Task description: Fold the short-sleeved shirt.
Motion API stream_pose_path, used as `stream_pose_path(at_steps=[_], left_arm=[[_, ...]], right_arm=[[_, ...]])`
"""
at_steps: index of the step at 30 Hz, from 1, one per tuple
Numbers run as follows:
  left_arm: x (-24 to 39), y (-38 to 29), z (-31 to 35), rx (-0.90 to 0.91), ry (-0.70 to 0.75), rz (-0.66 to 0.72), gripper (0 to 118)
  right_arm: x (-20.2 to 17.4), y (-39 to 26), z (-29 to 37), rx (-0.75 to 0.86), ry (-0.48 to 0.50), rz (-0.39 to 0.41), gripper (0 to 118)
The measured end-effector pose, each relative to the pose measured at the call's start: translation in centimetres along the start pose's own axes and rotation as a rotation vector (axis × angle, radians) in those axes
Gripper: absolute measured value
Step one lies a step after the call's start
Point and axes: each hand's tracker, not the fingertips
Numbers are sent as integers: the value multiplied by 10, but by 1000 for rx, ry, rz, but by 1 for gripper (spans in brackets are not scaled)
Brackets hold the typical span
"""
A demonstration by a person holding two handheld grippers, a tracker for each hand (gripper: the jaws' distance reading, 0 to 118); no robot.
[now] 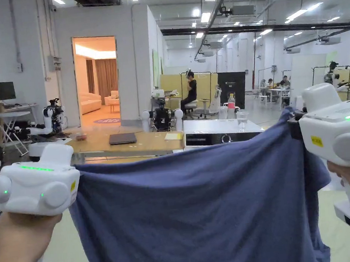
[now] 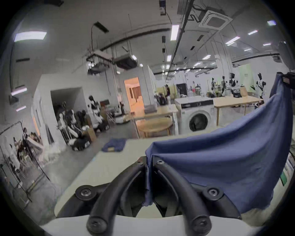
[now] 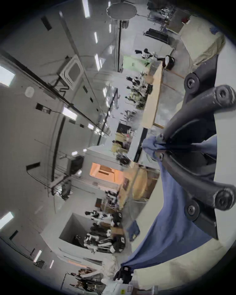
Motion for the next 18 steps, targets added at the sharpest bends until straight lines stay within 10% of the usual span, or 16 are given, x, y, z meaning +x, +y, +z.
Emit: stream_pose_path(at_steps=[18], left_arm=[[-4,118,-26,153,80,23,1]], right_arm=[[47,57,-27,100,-87,-123,4]])
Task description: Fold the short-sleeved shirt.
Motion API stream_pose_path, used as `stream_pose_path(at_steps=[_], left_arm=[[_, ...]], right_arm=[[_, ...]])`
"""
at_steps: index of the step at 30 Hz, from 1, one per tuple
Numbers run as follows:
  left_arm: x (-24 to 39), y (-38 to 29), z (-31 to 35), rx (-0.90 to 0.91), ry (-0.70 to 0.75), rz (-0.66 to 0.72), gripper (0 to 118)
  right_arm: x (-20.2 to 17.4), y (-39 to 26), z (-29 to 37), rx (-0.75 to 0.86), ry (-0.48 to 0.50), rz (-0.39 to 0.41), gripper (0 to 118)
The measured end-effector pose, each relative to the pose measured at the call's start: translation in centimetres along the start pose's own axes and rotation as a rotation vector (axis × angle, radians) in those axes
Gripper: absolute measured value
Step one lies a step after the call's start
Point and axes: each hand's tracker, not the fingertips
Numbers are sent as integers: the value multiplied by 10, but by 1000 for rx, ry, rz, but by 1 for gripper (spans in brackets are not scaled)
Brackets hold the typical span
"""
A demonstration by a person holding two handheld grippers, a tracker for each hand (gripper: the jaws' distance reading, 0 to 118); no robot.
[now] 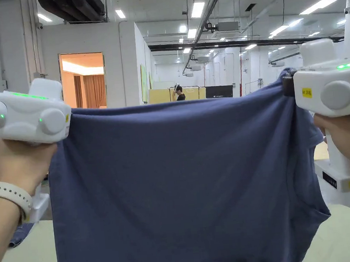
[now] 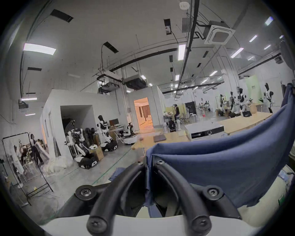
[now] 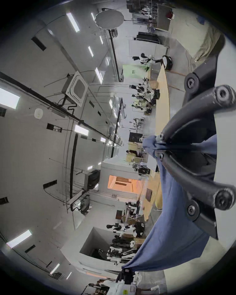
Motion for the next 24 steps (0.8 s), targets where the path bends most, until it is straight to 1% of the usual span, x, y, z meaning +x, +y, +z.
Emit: stream_pose_path(at_steps=[2,3,5,7,9,11,14,15,16,17,20,21,22,24], left_arm=[[5,-24,-10,-26,-2,-4,1],[5,-39,-8,-148,450,24,1],[14,-66,-17,-217,425,2,1],[22,-91,-20,-219,444,-29,1],[25,-106,-18,-260,401,-12,1],[21,-118,-17,-262,377,18,1],[27,-137,3,-273,351,30,1],[29,-145,10,-326,322,72,1],[31,-151,19,-333,309,80,1],[33,-158,29,-329,304,91,1],[46,-188,69,-327,288,65,1],[52,-202,83,-330,283,29,1],[60,-213,99,-338,289,24,1],[68,-244,130,-366,262,36,1]], right_arm=[[-1,-25,-8,-38,-3,-5,4],[0,-39,-10,-59,-7,-6,4],[-1,-67,-15,-92,-21,-15,4],[1,-92,-13,-109,-39,-6,4],[5,-109,-11,-145,-31,-13,4],[11,-122,0,-165,-29,-24,4],[13,-140,30,-178,-24,-37,4],[15,-147,41,-188,-25,-32,4],[16,-155,53,-192,-27,-28,4],[6,-161,68,-199,-21,-21,4],[9,-190,116,-231,-6,-13,4],[-1,-201,137,-237,-4,-16,4],[-2,-214,153,-246,2,-22,4],[-5,-248,188,-301,4,-2,4]])
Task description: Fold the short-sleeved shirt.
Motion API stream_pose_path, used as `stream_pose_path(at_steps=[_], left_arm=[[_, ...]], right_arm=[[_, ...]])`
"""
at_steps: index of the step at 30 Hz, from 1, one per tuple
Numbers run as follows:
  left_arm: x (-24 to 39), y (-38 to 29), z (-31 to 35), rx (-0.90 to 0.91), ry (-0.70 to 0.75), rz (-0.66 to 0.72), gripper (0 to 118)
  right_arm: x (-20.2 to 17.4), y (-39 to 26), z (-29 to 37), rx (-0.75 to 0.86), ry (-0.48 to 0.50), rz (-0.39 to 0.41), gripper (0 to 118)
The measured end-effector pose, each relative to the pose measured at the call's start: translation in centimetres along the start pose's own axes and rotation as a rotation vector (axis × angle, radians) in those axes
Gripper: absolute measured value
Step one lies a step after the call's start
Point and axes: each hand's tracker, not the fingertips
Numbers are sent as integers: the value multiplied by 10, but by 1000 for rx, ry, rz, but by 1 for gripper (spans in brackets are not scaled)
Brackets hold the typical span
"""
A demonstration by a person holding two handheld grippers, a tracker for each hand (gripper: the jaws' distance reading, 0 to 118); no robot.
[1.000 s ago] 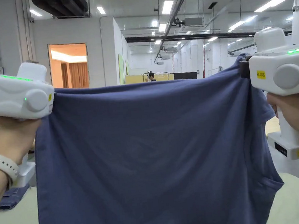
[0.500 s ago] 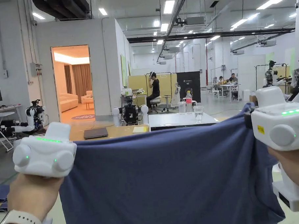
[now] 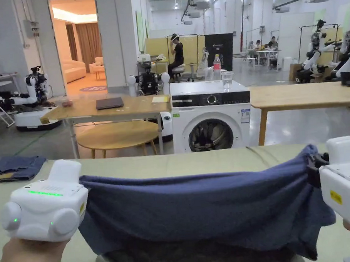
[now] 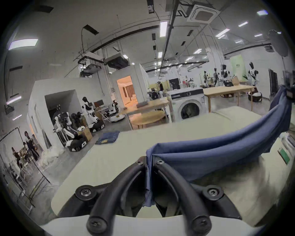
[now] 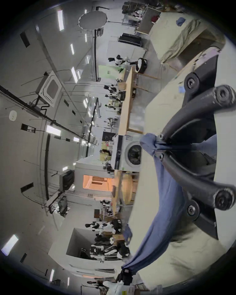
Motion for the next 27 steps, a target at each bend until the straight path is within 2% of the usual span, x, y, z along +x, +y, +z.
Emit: stream_pose_path(at_steps=[5,9,13,14,15,16,17,18,21,23,25,26,27], left_arm=[[7,-111,35,-149,-57,17,1],[4,-194,47,-343,-97,87,1],[5,-218,48,-340,-99,87,1],[6,-215,54,-329,-101,99,12],[9,-211,59,-293,-86,97,28],[10,-208,66,-244,-69,98,54],[10,-203,73,-214,-76,107,90],[12,-199,80,-207,-82,118,105],[15,-191,99,-171,-118,142,109],[20,-194,110,-182,-116,75,109],[19,-201,115,-221,-124,32,107],[16,-206,117,-230,-132,37,92],[14,-210,117,-249,-118,41,60]], right_arm=[[-28,-115,44,-208,23,31,4],[-39,-191,65,-433,82,-61,4],[-46,-207,75,-480,71,-132,6],[-47,-203,75,-477,74,-154,14],[-49,-198,77,-460,83,-189,31],[-52,-192,81,-435,95,-212,71],[-51,-185,86,-417,119,-230,97],[-56,-178,90,-405,136,-241,110],[-73,-162,104,-349,159,-205,110],[-86,-157,110,-343,177,-155,106],[-88,-158,116,-342,239,-161,102],[-90,-160,119,-338,227,-164,69],[-96,-162,119,-328,197,-157,25]])
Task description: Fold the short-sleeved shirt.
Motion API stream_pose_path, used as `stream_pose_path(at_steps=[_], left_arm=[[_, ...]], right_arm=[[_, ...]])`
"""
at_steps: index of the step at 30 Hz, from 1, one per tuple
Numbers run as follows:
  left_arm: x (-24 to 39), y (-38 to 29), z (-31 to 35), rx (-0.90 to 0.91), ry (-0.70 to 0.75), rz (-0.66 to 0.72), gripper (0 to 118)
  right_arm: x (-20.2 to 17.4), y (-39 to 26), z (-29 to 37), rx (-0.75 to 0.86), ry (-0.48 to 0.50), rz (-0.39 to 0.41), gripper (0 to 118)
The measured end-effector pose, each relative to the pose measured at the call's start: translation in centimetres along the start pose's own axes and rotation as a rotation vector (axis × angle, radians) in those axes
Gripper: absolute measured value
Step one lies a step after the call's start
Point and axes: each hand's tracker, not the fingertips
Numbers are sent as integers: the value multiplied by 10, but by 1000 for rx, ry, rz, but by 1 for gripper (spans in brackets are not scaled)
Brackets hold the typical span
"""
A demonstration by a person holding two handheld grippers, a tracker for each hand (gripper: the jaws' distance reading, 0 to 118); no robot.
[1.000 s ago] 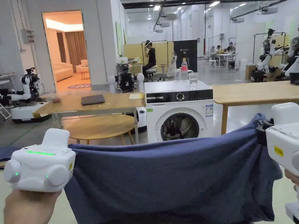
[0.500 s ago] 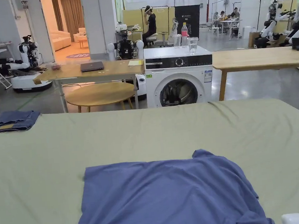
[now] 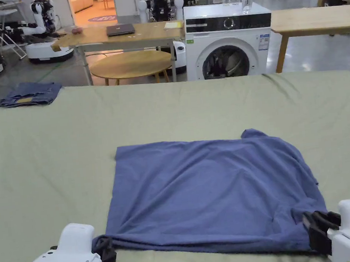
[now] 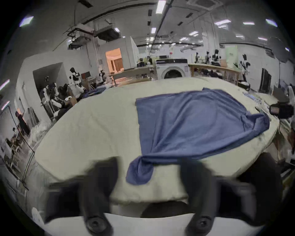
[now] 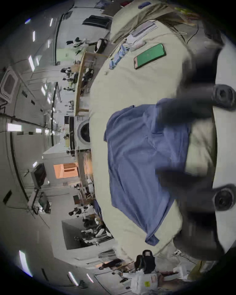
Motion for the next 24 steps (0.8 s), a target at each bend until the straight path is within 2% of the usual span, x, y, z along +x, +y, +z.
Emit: stream_pose_path(at_steps=[1,2,4,9,10,11,12,13,14,17,18,19,21,22,24], left_arm=[[-2,-5,-3,-21,31,8,20],[-9,-11,-5,-35,49,25,0],[-25,-17,-11,-79,-13,107,0],[-37,-23,-21,-84,8,90,0],[-39,-23,-26,-82,7,101,13],[-42,-22,-35,-84,-4,110,64],[-45,-20,-45,-124,-33,114,104],[-45,-19,-54,-145,-38,100,117],[-45,-18,-57,-123,-38,89,114],[-39,-10,-81,-155,-31,45,113],[-37,-8,-87,-150,-25,37,109],[-36,-5,-91,-156,-29,32,98],[-33,-2,-102,-199,-64,0,15],[-29,-2,-106,-225,-50,-33,1],[-31,-1,-101,-188,-52,-22,1]], right_arm=[[-2,-3,-1,5,-42,20,0],[3,-12,-1,15,-22,12,0],[4,-19,-5,-15,28,-39,0],[13,-34,-17,-45,-21,-10,0],[21,-32,-17,-56,-27,-23,0],[23,-35,-19,-68,-35,-38,0],[25,-37,-21,-72,-40,-50,0],[27,-39,-22,-76,-42,-57,0],[35,-35,-21,-83,-45,-62,0],[39,-39,-24,-96,-70,-47,0],[44,-35,-22,-100,-76,-48,0],[47,-36,-22,-105,-82,-52,0],[54,-36,-23,-122,-99,-55,0],[59,-35,-23,-134,-108,-52,0],[65,-37,-23,-161,-123,-35,0]])
